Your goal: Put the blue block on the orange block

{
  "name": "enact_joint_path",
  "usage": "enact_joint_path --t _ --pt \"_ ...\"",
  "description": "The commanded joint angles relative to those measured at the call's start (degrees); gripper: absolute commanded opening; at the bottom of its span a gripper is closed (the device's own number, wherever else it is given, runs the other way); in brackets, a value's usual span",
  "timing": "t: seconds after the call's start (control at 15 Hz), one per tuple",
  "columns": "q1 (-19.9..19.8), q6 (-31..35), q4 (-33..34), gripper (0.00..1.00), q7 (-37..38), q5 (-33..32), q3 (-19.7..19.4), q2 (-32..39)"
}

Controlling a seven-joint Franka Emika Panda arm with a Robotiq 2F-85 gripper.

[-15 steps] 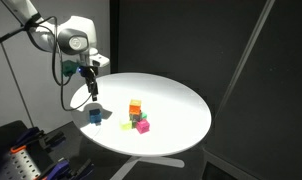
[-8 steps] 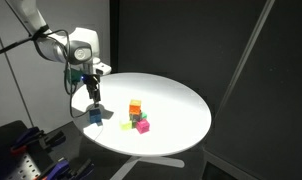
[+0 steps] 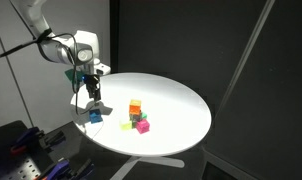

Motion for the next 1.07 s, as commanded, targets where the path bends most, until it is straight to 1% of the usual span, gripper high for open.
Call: enact_joint_path --t 0.0,0.2,0.4,1.0 --pt "2.5 -0.3 2.0 1.0 3.7 -2.3 -1.9 1.8" --pt "4.2 -0.2 2.4 1.0 7.4 -4.0 -3.3 2.8" --pt "4.9 -0.1 2.5 1.0 10.1 -4.4 -4.1 3.9" --pt "5.2 0.0 3.3 1.0 12.5 -3.1 -4.9 7.2"
